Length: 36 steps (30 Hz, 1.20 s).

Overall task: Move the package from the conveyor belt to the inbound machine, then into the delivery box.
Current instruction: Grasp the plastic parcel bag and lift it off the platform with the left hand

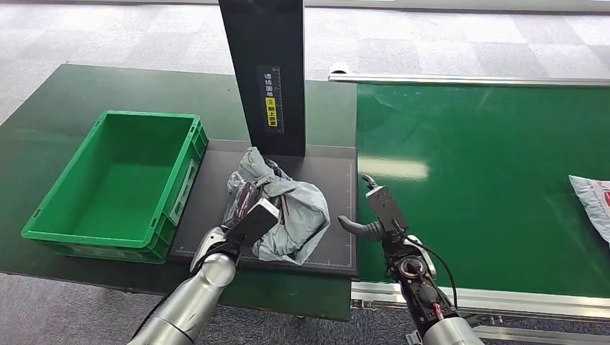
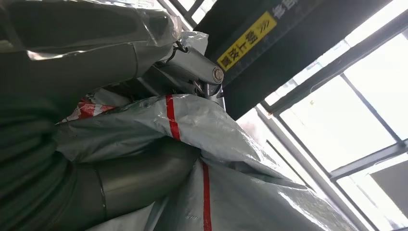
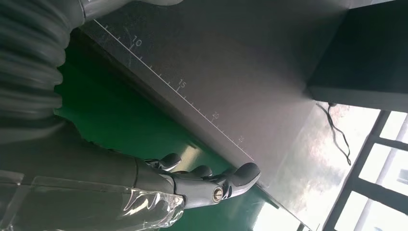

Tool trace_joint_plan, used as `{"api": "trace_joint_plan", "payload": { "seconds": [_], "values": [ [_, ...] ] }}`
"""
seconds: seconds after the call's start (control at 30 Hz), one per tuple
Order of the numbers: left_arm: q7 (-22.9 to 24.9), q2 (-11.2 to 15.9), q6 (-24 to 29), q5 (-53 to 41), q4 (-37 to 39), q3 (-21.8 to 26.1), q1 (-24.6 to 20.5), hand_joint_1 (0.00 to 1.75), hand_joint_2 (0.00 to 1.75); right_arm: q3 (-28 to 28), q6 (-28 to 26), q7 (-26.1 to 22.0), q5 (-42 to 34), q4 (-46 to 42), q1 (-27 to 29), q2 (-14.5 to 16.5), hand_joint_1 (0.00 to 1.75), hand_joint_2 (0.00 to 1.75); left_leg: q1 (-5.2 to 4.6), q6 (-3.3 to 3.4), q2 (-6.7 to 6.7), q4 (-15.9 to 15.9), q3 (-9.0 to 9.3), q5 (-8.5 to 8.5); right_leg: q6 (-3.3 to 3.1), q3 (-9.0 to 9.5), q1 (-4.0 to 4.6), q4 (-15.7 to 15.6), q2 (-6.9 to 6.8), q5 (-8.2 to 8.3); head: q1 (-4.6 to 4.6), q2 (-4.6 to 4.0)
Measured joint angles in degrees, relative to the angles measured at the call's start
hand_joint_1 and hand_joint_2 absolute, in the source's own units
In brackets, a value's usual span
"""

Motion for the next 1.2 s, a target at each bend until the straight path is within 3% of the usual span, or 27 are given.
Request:
{"api": "trace_joint_plan", "payload": {
  "seconds": [0.2, 0.47, 0.6, 0.8, 0.97, 1.2],
  "values": [
    [-2.8, 0.1, 2.6, 2.4, -3.2, 0.5, 1.2, 1.75, 1.75, 0.4, 0.0, 0.0, 1.0, 0.6, 0.0, -0.1, 0.0, 1.75, 0.0, 0.0, 0.02, 0.0, 0.0, 0.0, 0.0, -0.01, 0.0, 0.0, 0.0, 0.0, -0.01, 0.0],
    [-8.1, 0.9, 16.1, 0.5, -13.0, 1.8, 2.8, 1.75, 1.75, 0.4, 0.5, -0.6, 2.7, 0.7, 0.9, -0.7, 0.0, 1.75, 0.0, 0.0, 0.01, 0.0, -0.02, 0.0, 0.0, -0.03, 0.0, 0.0, 0.0, 0.0, -0.02, 0.0],
    [-6.2, 1.6, 19.8, -9.2, -20.4, 2.8, 2.9, 1.75, 1.75, 0.4, 1.1, -2.2, 2.1, 0.6, 1.0, -1.0, 0.0, 1.75, 0.0, 0.0, 0.02, 0.0, -0.01, 0.0, 0.0, -0.02, 0.0, 0.0, 0.0, 0.0, -0.01, 0.0],
    [-6.5, 1.7, 20.2, -18.1, -29.5, 7.1, 3.3, 1.75, 1.75, -1.3, 2.6, -14.9, -5.6, -6.7, 3.3, -1.0, 0.0, 1.75, 0.0, 0.0, 0.01, 0.0, -0.01, 0.0, 0.0, -0.03, 0.0, 0.0, 0.0, 0.0, -0.02, 0.0],
    [-3.1, 2.0, 20.2, -23.9, -31.0, 11.1, 2.8, 1.75, 1.75, -2.7, 2.2, -16.1, -8.8, -15.8, 5.7, -1.0, 0.0, 1.75, 0.0, 0.0, 0.02, 0.0, -0.01, 0.0, 0.0, -0.05, 0.0, 0.0, 0.01, -0.01, -0.01, 0.0],
    [1.9, 4.4, 20.2, -24.6, -26.1, 12.7, -0.5, 1.75, 1.75, -3.0, 1.6, -16.9, -10.3, -23.2, 7.2, -1.0, 0.0, 1.75, 0.0, -0.01, 0.05, 0.0, 0.02, 0.02, -0.01, -0.03, 0.01, 0.0, 0.01, 0.01, 0.0, 0.0]
  ]
}}
